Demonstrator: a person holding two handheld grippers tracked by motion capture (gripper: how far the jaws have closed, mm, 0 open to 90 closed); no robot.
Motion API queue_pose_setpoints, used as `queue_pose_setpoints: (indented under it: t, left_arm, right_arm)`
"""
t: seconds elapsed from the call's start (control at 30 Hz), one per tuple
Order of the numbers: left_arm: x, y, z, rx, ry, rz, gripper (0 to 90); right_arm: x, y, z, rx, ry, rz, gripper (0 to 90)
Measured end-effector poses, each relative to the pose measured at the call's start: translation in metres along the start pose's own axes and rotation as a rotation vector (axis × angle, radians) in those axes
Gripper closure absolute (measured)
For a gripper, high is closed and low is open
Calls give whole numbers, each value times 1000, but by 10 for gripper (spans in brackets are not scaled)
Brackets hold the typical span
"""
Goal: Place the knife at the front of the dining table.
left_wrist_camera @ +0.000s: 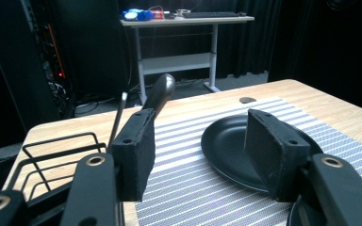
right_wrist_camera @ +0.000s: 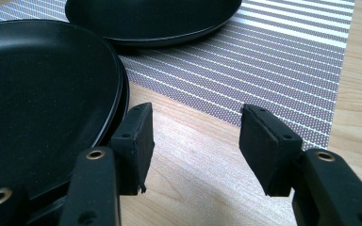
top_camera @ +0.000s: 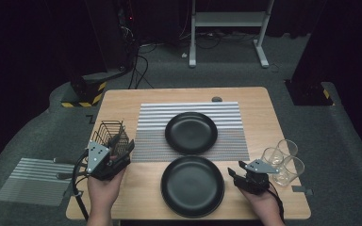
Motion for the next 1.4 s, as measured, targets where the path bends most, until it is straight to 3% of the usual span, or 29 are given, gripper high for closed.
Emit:
queue_pose_setpoints:
  t: [0.3,0.37,0.7,0.97,1.0,1.2,1.4]
  left_arm:
    - [3,2,0,-12,-2,-12,441]
    - [3,3,0,11,7,-21,441]
    - [5,17,-11,38,69,-32,427]
    - [15,22,-18,33,63,-68,422]
    - [17,22,-19,48,64,-74,423]
    - [25,20,-26,29,64,-96,423]
    - [30,19,-29,49,75,-113,441]
  right_arm:
    - [1,0,1,6,1,-2,452]
    - [1,0,1,4,4,1,452]
    - [-2,3,1,-1,15,15,455]
    - [-4,3,8,16,12,18,457]
    - [-4,3,9,20,10,18,457]
    - [-5,2,15,34,-3,19,457]
    - [-5,2,16,39,-5,20,457]
Point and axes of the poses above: each handheld gripper's, and its own axes: x roughly forward along the jaws, y roughly out of its top, z roughly to its right, the point moved 10 cm from there along x, roughly forward along the jaws, and after that the axes turned 6 degrees about -y, right-handed, at the moved point
